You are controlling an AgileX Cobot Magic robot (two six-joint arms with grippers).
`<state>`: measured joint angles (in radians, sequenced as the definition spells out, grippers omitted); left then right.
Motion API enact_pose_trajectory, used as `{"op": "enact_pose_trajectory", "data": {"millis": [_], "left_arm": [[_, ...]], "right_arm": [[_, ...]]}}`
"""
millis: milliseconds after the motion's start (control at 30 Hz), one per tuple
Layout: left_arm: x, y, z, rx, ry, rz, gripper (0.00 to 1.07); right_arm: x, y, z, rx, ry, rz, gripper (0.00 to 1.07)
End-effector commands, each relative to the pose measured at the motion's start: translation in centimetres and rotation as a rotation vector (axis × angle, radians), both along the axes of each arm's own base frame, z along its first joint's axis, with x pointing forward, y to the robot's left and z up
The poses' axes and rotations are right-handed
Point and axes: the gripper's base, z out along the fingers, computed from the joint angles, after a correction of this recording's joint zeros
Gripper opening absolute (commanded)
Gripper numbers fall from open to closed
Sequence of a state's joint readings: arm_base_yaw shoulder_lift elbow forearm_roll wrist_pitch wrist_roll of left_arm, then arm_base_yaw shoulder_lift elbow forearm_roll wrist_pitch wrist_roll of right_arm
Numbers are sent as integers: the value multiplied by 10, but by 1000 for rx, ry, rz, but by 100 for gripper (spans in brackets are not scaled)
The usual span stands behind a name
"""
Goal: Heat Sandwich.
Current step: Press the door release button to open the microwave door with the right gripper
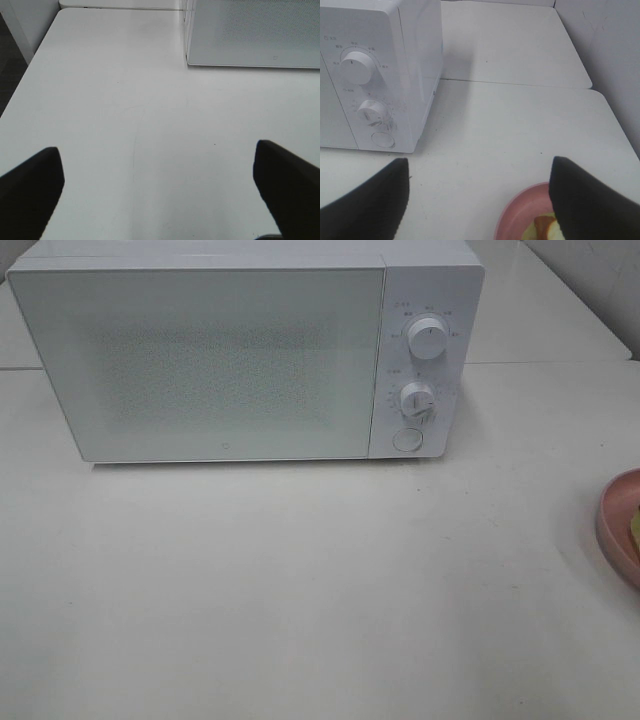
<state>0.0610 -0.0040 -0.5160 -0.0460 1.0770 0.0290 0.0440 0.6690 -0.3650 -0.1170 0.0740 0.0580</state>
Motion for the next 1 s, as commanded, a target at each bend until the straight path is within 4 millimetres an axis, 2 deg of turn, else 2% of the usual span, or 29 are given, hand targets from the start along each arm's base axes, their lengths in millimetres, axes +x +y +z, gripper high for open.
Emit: {"op": "enact_pose_trajectory", "data": {"millis": [33,433,667,867,1000], "left_arm": [[-4,-1,1,-3,-36,4,98],[-4,-1,1,-3,-36,4,98],[-4,-1,1,-3,-36,4,98],[-4,-1,1,-3,-36,4,98],[-4,-1,1,-3,-36,4,98]], "right_arm": [[16,1,-3,4,-29,6,75],[57,6,-15,28,-136,42,75],[74,5,-26,43,-172,15,75],[74,3,-38,81,-235,-34,75],[71,10,-46,76,-266,-45,75]]}}
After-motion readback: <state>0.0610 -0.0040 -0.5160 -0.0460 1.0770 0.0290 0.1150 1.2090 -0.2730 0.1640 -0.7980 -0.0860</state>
